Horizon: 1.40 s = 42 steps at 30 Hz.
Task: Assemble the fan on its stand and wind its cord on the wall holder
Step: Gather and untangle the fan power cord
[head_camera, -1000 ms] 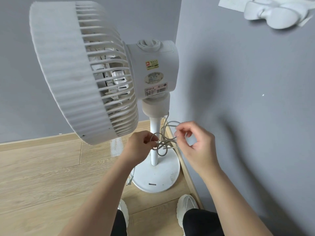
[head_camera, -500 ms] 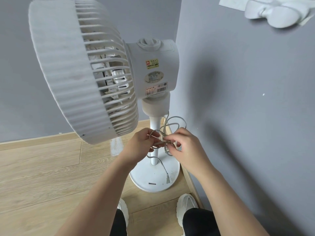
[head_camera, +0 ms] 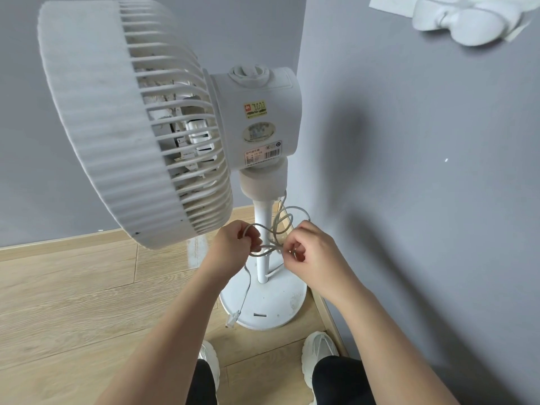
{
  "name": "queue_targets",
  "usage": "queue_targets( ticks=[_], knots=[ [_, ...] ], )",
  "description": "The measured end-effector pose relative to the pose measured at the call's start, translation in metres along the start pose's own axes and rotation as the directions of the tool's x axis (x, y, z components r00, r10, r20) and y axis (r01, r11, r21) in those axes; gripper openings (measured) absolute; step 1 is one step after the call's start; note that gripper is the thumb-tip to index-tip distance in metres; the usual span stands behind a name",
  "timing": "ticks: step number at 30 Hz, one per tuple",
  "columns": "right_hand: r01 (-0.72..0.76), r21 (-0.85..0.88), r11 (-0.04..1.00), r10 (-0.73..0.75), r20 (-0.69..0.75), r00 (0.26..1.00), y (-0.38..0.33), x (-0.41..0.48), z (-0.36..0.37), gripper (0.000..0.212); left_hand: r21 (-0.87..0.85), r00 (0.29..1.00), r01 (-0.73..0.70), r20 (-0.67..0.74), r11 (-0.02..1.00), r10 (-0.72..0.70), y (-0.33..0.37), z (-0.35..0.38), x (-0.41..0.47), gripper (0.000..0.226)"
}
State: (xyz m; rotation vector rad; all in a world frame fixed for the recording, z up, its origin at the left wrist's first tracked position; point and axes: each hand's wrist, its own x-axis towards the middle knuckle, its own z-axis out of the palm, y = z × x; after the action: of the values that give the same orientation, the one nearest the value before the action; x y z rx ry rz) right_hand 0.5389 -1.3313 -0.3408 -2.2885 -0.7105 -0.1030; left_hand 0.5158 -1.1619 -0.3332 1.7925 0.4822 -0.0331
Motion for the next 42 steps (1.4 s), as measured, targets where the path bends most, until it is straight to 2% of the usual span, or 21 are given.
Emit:
queue_targets(
  ticks=[2,4,7,9,10,12,14,15,17,19,21,22,23,24,25,26,27,30,36,39,42],
  knots=[
    [-0.022,0.133,0.991,0.039,-0.126,0.991,-0.003,0.001,-0.005,0.015,0.026,1.000,0.025,0.013,0.999,-0.026,-0.003,-0.003,0.003,0.028],
    [-0.110,0.361,0.926,0.189,-0.192,0.963,-0.006,0.002,-0.014,0.019,0.003,0.998,0.051,0.026,0.999,-0.051,-0.002,-0.005,0.003,0.028],
    [-0.138,0.742,0.656,0.367,-0.154,0.918,-0.011,0.005,-0.022,0.027,-0.025,0.998,0.043,0.045,0.999,-0.042,0.003,-0.007,0.000,0.027],
    [-0.152,0.854,0.497,0.470,-0.118,0.875,-0.012,0.007,-0.025,0.029,-0.028,0.995,0.039,0.091,0.999,-0.036,0.004,-0.005,-0.002,0.025],
    [-0.168,0.901,0.399,0.538,-0.082,0.839,-0.012,0.009,-0.025,0.029,-0.015,0.993,0.040,0.111,0.999,-0.038,0.004,-0.004,-0.003,0.024],
    [-0.179,0.975,0.130,0.663,0.049,0.747,-0.012,0.013,-0.026,0.032,0.007,0.992,0.028,0.124,1.000,-0.028,0.002,-0.002,-0.004,0.022],
    [-0.143,0.982,-0.127,0.728,0.190,0.659,-0.011,0.015,-0.030,0.031,-0.019,0.991,0.030,0.129,0.999,-0.028,0.002,-0.001,-0.004,0.021],
    [-0.109,0.971,-0.215,0.745,0.235,0.625,-0.009,0.015,-0.032,0.029,-0.025,0.989,0.044,0.145,0.999,-0.040,0.002,-0.001,-0.004,0.021],
    [-0.060,0.951,-0.304,0.759,0.279,0.588,-0.006,0.013,-0.035,0.026,-0.023,0.978,0.084,0.191,0.996,-0.078,0.001,-0.001,-0.005,0.019],
    [-0.065,0.942,-0.328,0.754,0.303,0.583,-0.005,0.011,-0.036,0.026,-0.020,0.975,0.109,0.197,0.994,-0.103,-0.001,0.000,-0.003,0.018],
    [-0.156,0.950,-0.271,0.760,0.311,0.570,-0.003,0.011,-0.034,0.028,0.004,0.982,0.112,0.153,0.994,-0.112,-0.003,0.002,0.000,0.019],
    [-0.254,0.952,-0.169,0.775,0.288,0.562,-0.001,0.011,-0.032,0.029,0.046,0.986,0.105,0.128,0.993,-0.110,-0.005,0.002,0.002,0.019],
    [-0.384,0.923,0.003,0.792,0.232,0.565,0.002,0.012,-0.031,0.030,0.104,0.990,0.084,0.101,0.991,-0.094,-0.007,0.002,0.003,0.019],
    [-0.507,0.828,0.239,0.790,0.138,0.598,0.008,0.012,-0.028,0.031,0.175,0.996,0.045,0.069,0.984,-0.057,-0.009,0.002,0.005,0.018],
    [-0.572,0.669,0.476,0.745,0.039,0.666,0.013,0.010,-0.026,0.031,0.260,1.000,-0.007,0.030,0.966,-0.001,-0.011,0.001,0.006,0.018],
    [-0.577,0.505,0.642,0.676,-0.017,0.737,0.015,0.008,-0.024,0.032,0.347,0.998,-0.055,-0.009,0.936,0.062,-0.013,0.000,0.006,0.018],
    [-0.563,0.388,0.730,0.619,-0.026,0.785,0.016,0.006,-0.021,0.033,0.420,0.992,-0.093,-0.042,0.903,0.122,-0.015,-0.002,0.006,0.019],
    [-0.535,0.324,0.780,0.558,0.025,0.829,0.016,0.003,-0.016,0.029,0.511,0.965,-0.144,-0.117,0.847,0.234,-0.018,-0.006,0.007,0.019],
    [-0.482,0.260,0.837,0.479,0.078,0.874,0.012,0.002,-0.020,0.020,0.607,0.957,-0.058,-0.193,0.793,0.218,-0.027,-0.009,0.012,0.019],
    [-0.430,0.145,0.891,0.395,0.221,0.892,0.003,-0.002,-0.018,0.013,0.610,0.956,-0.111,-0.150,0.785,0.253,-0.023,-0.004,0.010,0.018],
    [-0.405,0.095,0.910,0.357,0.321,0.877,-0.007,-0.006,-0.006,0.009,0.576,0.935,-0.267,-0.041,0.773,0.353,-0.017,0.004,0.003,0.017]
  ],
)
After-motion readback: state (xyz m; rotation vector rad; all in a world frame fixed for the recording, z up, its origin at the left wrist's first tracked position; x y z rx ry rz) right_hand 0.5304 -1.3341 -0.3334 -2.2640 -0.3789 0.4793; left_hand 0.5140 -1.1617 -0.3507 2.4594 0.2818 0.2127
